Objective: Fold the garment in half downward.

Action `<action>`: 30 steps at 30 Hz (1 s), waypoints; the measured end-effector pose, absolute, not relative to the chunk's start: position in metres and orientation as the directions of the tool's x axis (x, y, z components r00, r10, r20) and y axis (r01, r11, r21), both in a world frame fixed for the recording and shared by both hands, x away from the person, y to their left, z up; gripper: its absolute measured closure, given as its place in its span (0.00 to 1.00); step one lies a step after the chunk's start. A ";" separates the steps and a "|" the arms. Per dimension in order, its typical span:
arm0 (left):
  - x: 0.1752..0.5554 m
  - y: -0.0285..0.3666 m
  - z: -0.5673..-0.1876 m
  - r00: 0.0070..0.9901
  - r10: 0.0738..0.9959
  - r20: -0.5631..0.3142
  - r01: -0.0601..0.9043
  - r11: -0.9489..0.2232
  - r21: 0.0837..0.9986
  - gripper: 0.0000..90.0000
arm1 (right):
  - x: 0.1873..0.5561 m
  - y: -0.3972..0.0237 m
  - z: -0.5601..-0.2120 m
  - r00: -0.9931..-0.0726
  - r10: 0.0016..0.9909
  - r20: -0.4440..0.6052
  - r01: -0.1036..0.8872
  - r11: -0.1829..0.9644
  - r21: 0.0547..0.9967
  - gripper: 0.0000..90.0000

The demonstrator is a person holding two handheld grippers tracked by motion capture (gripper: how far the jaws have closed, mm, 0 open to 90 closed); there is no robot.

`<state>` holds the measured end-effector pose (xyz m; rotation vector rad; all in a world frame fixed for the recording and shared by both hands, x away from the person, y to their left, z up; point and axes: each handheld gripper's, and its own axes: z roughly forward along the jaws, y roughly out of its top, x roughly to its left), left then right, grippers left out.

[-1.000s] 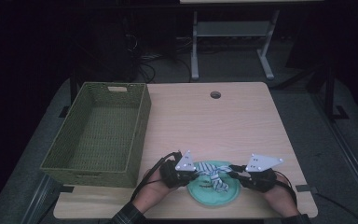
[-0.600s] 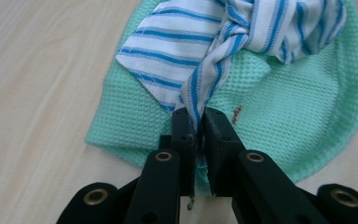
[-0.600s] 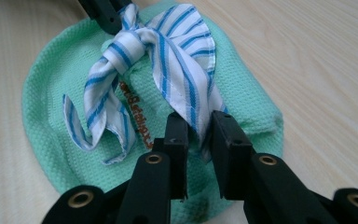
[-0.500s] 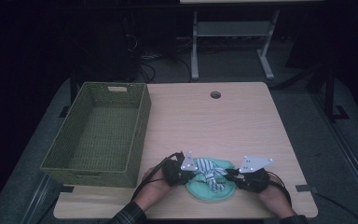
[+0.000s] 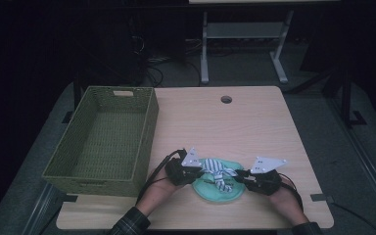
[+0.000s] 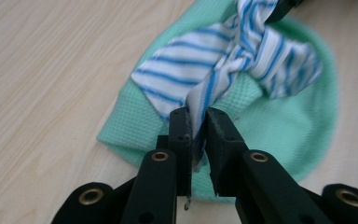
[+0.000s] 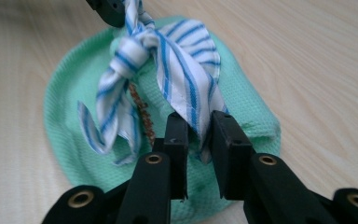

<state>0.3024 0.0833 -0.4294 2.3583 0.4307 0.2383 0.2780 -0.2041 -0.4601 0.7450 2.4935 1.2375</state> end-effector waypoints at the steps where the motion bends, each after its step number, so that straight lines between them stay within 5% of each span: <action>1: 0.300 0.085 -0.427 0.928 0.371 0.039 0.242 -0.678 0.694 0.88 | 0.276 -0.205 -0.458 -0.837 0.548 0.004 0.330 0.498 0.802 0.83; 13: 0.282 0.097 -0.405 0.937 0.348 0.024 0.217 -0.636 0.740 0.80 | 0.258 -0.218 -0.436 -0.845 0.533 0.036 0.302 0.421 0.855 0.79; 21: 0.312 0.096 -0.408 0.899 0.438 -0.026 0.329 -0.633 0.701 0.99 | 0.287 -0.215 -0.423 -0.824 0.565 0.043 0.329 0.416 0.848 0.98; 30: 0.324 0.085 -0.424 0.907 0.418 -0.059 0.345 -0.655 0.672 1.00 | 0.310 -0.189 -0.430 -0.852 0.518 0.069 0.353 0.472 0.808 1.00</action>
